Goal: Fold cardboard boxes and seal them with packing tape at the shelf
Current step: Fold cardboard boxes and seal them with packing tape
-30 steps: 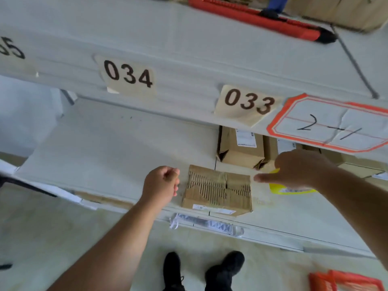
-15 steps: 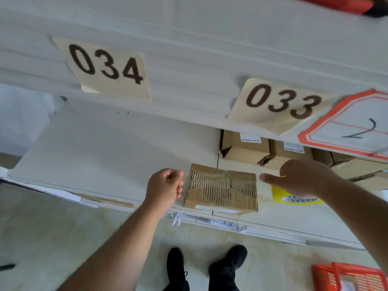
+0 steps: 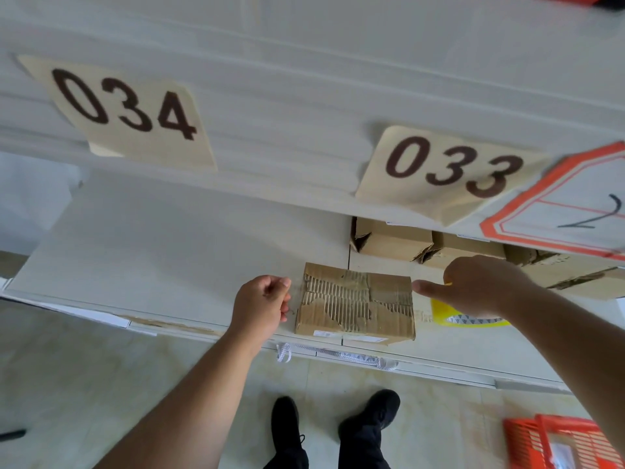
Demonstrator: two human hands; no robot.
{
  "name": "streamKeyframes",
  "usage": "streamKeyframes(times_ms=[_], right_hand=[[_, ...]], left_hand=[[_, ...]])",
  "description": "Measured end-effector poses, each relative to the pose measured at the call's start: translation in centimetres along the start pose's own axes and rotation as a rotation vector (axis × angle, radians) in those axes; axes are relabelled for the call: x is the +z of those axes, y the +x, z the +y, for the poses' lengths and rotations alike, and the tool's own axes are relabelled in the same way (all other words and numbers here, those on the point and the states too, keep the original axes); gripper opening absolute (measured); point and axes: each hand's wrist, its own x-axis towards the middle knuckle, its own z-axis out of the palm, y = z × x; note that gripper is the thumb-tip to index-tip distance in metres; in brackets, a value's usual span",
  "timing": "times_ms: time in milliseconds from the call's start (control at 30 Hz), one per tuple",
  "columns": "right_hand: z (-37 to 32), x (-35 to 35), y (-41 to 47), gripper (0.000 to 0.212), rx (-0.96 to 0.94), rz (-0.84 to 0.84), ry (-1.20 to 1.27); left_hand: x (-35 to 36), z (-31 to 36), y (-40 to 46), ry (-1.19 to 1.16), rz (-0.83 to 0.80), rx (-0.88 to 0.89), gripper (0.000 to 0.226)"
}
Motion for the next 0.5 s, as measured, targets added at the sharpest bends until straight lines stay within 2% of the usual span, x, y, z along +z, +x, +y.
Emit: streamKeyframes(times_ms=[167,333,500], right_hand=[[0.1,0.8,0.6,0.089,0.019,-0.029,0.010],[-0.3,1.2,0.6,0.075,0.043,-0.076,0.024],[-0.7,1.9,0.6,0.070,0.065,-0.097,0.016]], left_hand=[[0.1,-0.2,0.4,0.022,-0.003,-0.013,0.017],[0.5,-0.6,0.7,0.019,-0.016,-0.049,0.018],[1.4,-1.2,0.5,0.081,-0.030,-0.052,0.022]])
